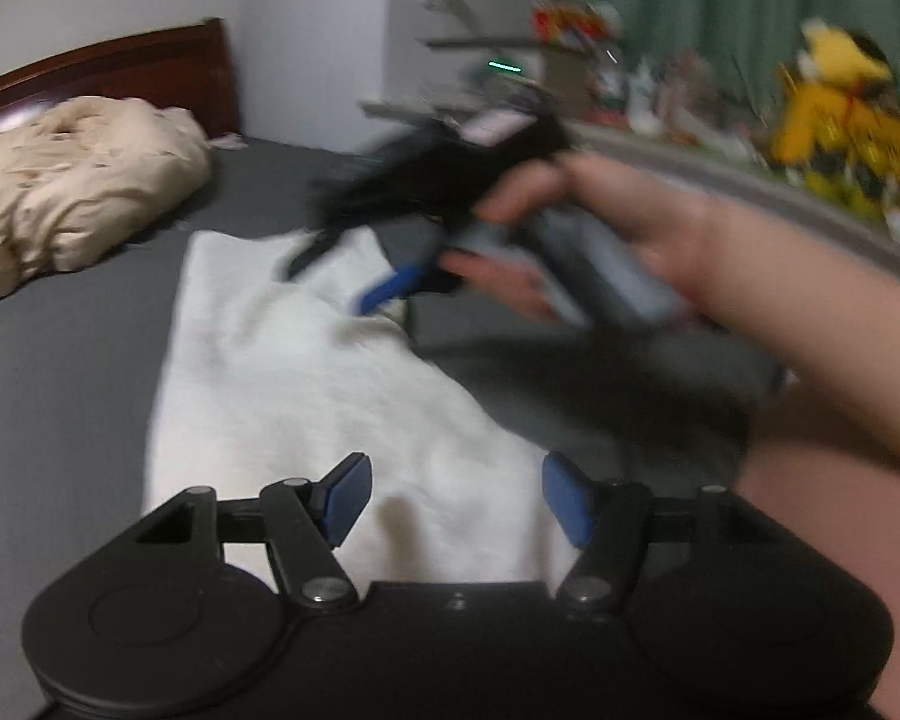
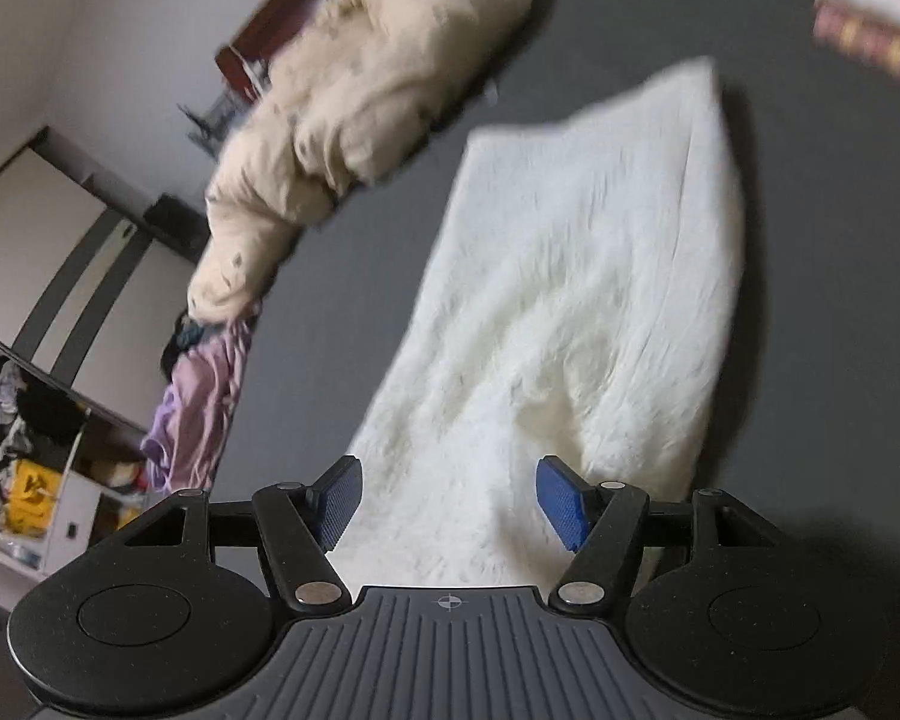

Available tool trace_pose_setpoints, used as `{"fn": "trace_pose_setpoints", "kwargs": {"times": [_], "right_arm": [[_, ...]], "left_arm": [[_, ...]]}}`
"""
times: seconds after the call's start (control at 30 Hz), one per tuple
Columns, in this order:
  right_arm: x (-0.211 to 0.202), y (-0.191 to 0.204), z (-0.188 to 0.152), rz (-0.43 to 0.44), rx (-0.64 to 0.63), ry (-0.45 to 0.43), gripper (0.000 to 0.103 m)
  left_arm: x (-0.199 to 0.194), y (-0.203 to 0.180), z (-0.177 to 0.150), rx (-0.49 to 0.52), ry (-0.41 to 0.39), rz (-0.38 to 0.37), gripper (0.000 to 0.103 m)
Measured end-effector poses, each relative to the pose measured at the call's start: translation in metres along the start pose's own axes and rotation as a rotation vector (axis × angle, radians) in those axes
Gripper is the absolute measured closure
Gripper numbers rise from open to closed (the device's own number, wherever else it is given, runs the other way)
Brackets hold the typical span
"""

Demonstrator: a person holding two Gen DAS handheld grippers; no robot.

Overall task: Fold clothes
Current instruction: 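Open both tools and smooth the robe into a long folded strip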

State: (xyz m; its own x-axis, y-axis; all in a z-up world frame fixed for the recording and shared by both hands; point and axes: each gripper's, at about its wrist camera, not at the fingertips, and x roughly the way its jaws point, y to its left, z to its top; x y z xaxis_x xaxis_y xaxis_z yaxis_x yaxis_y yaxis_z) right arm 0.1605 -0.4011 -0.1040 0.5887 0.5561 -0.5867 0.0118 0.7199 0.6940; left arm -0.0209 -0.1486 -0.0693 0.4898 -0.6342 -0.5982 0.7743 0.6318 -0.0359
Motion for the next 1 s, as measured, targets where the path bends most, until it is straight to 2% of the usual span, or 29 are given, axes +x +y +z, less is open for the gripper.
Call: {"fn": "trace_pose_setpoints", "kwargs": {"times": [0.07, 0.13, 0.17, 0.27, 0.33, 0.5, 0.63, 0.73, 0.83, 0.93, 1.0], "right_arm": [[0.01, -0.013, -0.001, -0.022, 0.027, 0.005, 0.038], [0.012, -0.027, -0.004, 0.0, 0.053, -0.004, 0.038], [0.01, -0.032, -0.003, 0.019, 0.066, -0.013, 0.038], [0.001, -0.037, 0.003, -0.045, 0.046, -0.044, 0.038], [-0.001, -0.038, 0.004, -0.05, 0.018, -0.052, 0.038], [-0.01, -0.029, 0.002, -0.004, -0.005, -0.046, 0.038], [-0.034, -0.009, -0.009, 0.054, -0.075, -0.072, 0.038], [-0.048, 0.01, -0.018, 0.082, -0.137, -0.092, 0.038], [-0.054, 0.019, -0.025, 0.176, -0.115, -0.088, 0.037], [-0.056, 0.02, -0.03, 0.293, -0.038, -0.062, 0.037], [-0.058, 0.021, -0.033, 0.344, -0.007, -0.06, 0.037]], "left_arm": [[0.016, -0.004, -0.005, -0.002, 0.06, -0.006, 0.041], [0.026, -0.006, -0.01, -0.007, 0.103, -0.01, 0.041], [0.028, -0.007, -0.013, -0.001, 0.11, -0.011, 0.041], [0.03, -0.008, -0.018, 0.011, 0.125, -0.021, 0.039], [0.029, -0.006, -0.02, 0.001, 0.132, -0.031, 0.039], [0.011, -0.003, -0.015, -0.044, 0.105, -0.019, 0.039], [-0.03, 0.003, -0.005, -0.044, 0.029, 0.002, 0.039], [-0.061, 0.016, -0.007, -0.066, 0.015, 0.024, 0.037], [-0.085, 0.041, -0.019, -0.148, 0.044, 0.081, 0.036], [-0.1, 0.071, -0.039, -0.288, 0.102, 0.148, 0.035], [-0.104, 0.091, -0.055, -0.41, 0.151, 0.164, 0.035]]}}
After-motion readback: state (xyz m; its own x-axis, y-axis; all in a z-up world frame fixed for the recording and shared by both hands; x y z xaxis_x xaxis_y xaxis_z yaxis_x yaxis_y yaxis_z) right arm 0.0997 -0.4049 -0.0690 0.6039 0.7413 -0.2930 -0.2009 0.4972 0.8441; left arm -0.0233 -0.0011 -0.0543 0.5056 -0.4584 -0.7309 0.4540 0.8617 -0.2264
